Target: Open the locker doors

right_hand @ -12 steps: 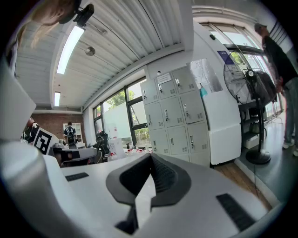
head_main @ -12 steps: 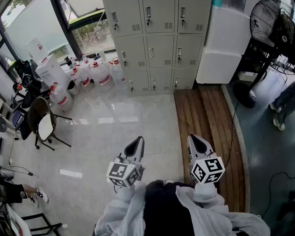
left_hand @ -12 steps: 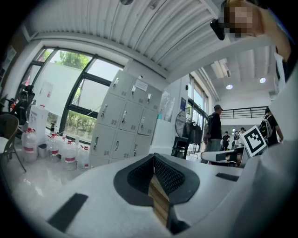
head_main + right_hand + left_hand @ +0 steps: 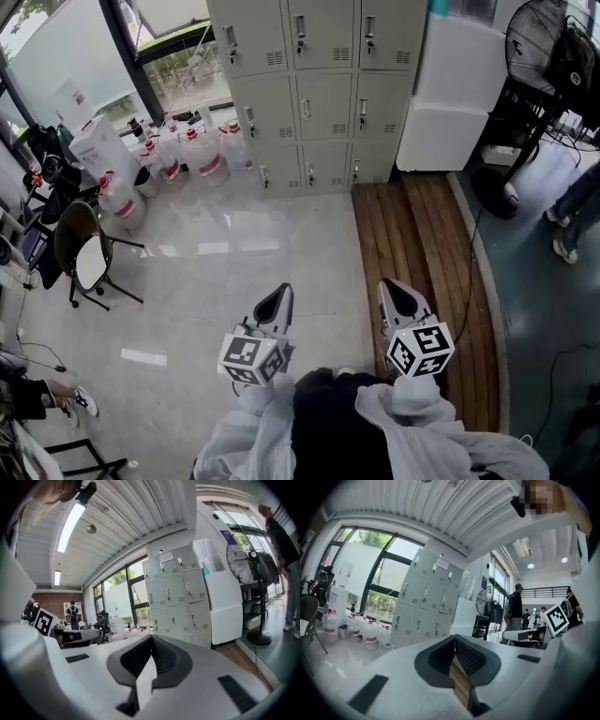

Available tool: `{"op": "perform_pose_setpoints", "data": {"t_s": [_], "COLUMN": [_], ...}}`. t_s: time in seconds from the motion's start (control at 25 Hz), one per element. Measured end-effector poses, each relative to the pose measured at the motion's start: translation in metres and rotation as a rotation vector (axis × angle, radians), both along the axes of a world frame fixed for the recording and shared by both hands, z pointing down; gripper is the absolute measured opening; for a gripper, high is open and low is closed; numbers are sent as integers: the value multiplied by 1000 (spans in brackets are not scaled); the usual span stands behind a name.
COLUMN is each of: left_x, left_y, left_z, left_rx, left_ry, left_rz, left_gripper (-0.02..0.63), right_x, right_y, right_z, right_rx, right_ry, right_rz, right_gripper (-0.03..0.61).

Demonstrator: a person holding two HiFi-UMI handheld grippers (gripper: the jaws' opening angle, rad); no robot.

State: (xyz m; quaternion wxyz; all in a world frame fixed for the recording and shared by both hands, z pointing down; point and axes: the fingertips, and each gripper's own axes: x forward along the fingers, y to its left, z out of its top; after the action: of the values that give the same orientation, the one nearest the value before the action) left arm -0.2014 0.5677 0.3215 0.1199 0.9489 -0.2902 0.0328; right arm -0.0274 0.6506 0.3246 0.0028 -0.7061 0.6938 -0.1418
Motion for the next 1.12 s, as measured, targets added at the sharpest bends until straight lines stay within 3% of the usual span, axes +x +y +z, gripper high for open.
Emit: {"op": "perform_pose_setpoints", "data": {"t_s": [0.68,1.12], "left_x": [-22,15], "left_y": [-6,-74], "left_z": [24,27], "left_rx": [-49,-45], "left_ry": [-23,-34], "left_rz": [34,12], "left_gripper": [11,11], "right_x": [-30,13], "right_y": [-5,-76], "right_z": [26,30], "right_rx": [-48,-36], "right_ry": [-38,-43], "right_rz": [19,0], "right_gripper": [0,0]}}
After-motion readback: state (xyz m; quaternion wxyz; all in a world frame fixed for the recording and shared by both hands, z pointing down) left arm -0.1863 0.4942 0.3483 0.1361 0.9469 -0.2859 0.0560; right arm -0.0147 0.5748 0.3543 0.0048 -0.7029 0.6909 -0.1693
